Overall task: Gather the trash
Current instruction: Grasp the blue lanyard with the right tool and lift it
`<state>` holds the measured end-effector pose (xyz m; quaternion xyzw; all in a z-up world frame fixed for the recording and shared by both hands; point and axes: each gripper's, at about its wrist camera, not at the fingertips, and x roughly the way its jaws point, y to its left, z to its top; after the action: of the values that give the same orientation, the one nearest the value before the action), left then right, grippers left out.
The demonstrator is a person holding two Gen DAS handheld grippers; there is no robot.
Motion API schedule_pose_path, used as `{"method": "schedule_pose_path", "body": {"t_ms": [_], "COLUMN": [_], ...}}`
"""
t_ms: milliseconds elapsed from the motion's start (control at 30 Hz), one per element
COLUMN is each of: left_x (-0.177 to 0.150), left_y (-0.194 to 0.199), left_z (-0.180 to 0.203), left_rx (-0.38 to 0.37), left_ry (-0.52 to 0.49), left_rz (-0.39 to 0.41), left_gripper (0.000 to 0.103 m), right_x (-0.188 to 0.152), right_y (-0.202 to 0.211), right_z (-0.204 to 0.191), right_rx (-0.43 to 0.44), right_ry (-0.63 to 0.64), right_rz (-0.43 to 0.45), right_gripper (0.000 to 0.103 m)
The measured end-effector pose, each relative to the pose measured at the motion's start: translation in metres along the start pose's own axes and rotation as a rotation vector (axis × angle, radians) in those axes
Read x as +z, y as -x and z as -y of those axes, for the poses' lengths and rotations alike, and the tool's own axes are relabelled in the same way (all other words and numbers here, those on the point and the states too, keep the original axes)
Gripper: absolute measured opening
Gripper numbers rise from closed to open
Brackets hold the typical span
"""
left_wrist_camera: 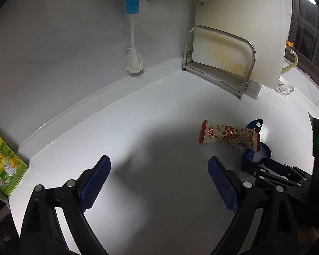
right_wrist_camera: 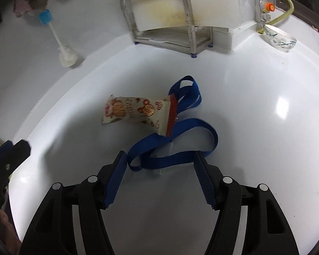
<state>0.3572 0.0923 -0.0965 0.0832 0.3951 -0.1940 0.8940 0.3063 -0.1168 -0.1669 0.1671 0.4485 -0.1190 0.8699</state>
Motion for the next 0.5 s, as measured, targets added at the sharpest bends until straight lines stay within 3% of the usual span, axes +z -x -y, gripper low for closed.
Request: {"method": "schedule_pose_path", "body": {"t_ms": [133,233,300,500], "left_x": [0.000,0.001,0.001,0.006], "left_y": [-0.003,-0.004,-0.005,-0.004], "left_z": [0.000,0.002,0.005,0.025], "left_rx": [-0.013,-0.021,-0.032,-0.076], "left_ry": [0.005,0.010,0.011,-0.032], "left_rz": [-0.002,-0.001,0.000,0.019], "left_gripper": [0.091,0.091,0.091,0.091], "right_x": [0.000,-0.001,-0.001,-0.004], "right_y": [-0.002,-0.005,-0.005,0.002], "right_z": [0.001,-0.004,-0.005,0.009], "right_rx": [-0.040,-0.057,-0.054,-0.036], "right_ry": [0.012,0.054,0.067,0.066], "right_rz": [0.022,0.015,0.011,0.002], "right_gripper": [0.058,0.042,0.023,0.010]}}
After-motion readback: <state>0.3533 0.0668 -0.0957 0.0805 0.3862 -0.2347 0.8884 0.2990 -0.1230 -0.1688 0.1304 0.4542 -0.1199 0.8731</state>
